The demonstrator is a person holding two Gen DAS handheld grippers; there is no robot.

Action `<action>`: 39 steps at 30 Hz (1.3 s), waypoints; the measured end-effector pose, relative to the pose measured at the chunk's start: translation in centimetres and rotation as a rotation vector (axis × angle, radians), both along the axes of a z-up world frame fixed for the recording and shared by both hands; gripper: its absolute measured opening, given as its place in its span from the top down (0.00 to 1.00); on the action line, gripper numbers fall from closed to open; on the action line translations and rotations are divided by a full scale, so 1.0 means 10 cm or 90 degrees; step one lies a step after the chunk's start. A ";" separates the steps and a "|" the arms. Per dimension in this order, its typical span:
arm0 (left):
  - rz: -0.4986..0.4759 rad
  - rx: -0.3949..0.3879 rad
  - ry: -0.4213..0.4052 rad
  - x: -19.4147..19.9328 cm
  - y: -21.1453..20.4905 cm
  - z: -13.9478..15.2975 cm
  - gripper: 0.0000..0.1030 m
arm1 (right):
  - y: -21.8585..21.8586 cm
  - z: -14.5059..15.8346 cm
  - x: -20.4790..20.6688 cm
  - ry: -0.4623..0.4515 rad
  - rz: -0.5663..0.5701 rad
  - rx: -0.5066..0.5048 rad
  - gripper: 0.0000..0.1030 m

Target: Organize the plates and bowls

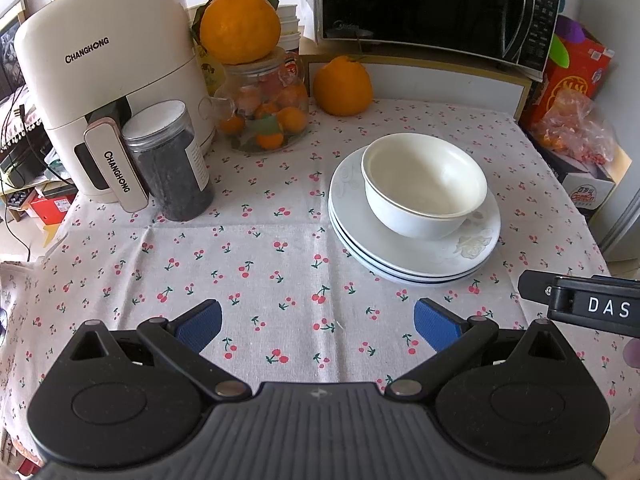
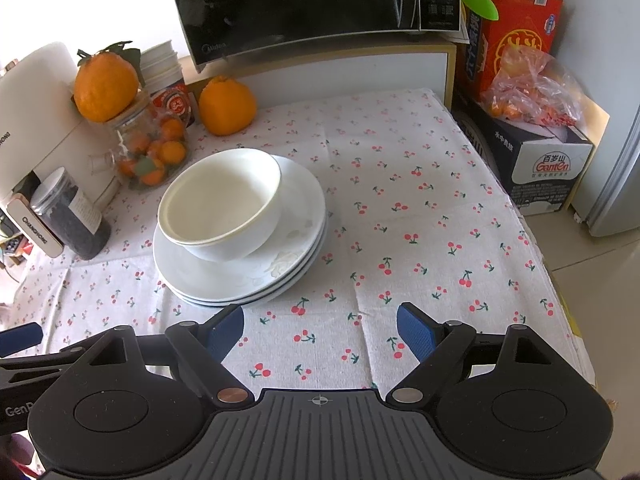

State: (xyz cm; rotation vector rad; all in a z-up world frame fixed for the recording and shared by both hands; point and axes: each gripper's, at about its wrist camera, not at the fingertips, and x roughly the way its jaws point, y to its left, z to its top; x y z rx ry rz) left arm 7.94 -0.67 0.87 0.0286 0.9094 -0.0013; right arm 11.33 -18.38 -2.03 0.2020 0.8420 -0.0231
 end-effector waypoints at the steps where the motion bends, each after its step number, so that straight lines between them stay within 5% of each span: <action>1: -0.001 0.000 0.000 0.00 0.00 0.00 0.00 | 0.00 0.00 0.00 0.000 0.000 0.000 0.17; 39: -0.003 0.003 0.001 -0.02 -0.05 0.01 0.00 | 0.00 0.00 0.00 0.001 0.001 0.000 0.17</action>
